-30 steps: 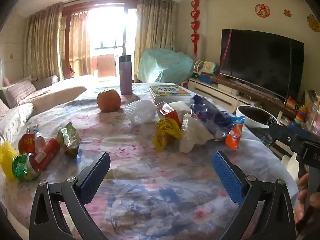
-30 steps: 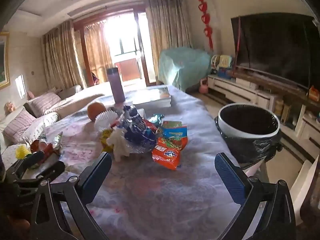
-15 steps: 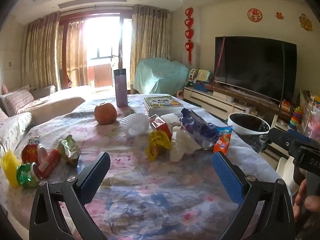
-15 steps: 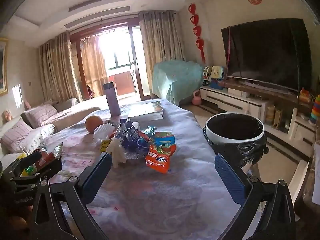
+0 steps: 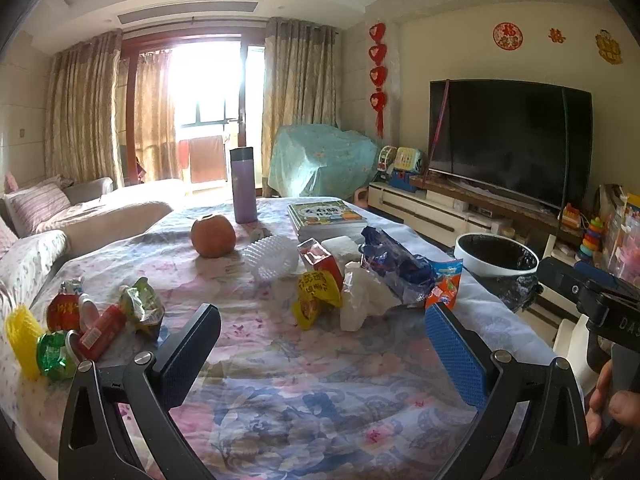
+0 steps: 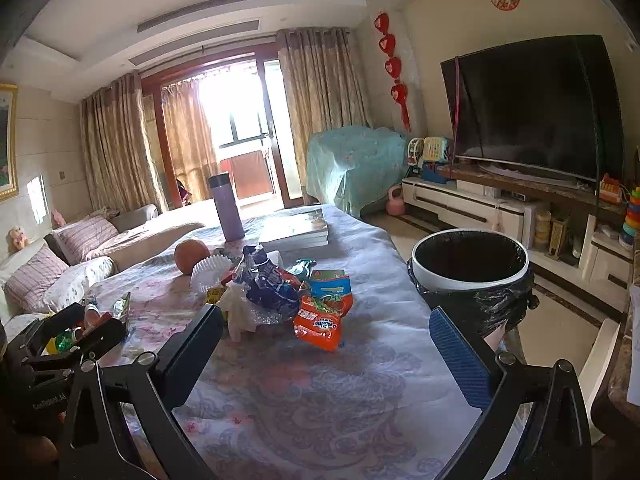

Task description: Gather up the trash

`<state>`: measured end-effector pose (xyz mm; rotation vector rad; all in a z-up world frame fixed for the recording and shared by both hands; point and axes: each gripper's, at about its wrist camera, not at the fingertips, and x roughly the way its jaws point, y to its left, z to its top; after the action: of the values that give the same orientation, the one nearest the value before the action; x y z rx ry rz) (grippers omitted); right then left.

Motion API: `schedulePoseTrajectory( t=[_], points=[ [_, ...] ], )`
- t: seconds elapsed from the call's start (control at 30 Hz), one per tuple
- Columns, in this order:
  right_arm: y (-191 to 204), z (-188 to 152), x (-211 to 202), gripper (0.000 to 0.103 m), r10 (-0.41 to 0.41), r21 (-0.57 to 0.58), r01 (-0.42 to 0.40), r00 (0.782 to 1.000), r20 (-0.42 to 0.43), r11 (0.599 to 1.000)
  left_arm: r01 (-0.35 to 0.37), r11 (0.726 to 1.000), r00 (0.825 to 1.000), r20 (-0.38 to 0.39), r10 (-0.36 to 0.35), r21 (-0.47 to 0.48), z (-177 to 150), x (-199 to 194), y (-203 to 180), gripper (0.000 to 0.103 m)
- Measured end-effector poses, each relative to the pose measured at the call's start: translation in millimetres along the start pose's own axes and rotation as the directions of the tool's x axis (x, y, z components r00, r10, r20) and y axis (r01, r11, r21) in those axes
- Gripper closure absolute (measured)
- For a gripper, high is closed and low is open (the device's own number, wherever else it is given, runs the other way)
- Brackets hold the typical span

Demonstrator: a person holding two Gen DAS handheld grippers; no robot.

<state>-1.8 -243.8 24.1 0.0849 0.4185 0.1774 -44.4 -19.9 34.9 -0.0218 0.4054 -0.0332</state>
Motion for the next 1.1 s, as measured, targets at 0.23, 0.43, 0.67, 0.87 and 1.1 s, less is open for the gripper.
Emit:
schedulePoseTrajectory(
  t=[0.23,0.43,0.67,0.87,1.1],
  points=[
    [1.8,1.9,0.9,0.000,0.005,-0.002,-0.005,1.000,0.005,1.000,0.008,1.000,1.000,0.005,-0.008,-0.005,-3.5,-1.0,-1.3,0.001],
    [2.7,0.9,1.0,0.000,0.006,-0.002,-0.006,1.000,0.006,1.000,0.013,1.000,1.000,0.012,-0.013,-0.007,-3.9,-2.8,-1.1,0.001],
    [3.1,-2.0,1.4,0.000,0.011,-0.001,-0.011,1.000,0.002,1.000,0.013,1.000,1.000,0.014,-0.013,-0.003,-3.9,-3.8,-1.2,0.001],
    [3.4,-3.5,2.1,0.000,0.014,0.000,-0.014,1.000,-0.002,1.000,0.015,1.000,1.000,0.012,-0.015,-0.008,-4.6,-3.3,-0.9,0.001],
    [3.7,-3.6,2.3,0.000,0.016,0.001,-0.016,1.000,-0.002,1.000,0.015,1.000,1.000,0.011,-0.015,-0.009,-4.5,-2.8,-0.3,0.001]
  ],
)
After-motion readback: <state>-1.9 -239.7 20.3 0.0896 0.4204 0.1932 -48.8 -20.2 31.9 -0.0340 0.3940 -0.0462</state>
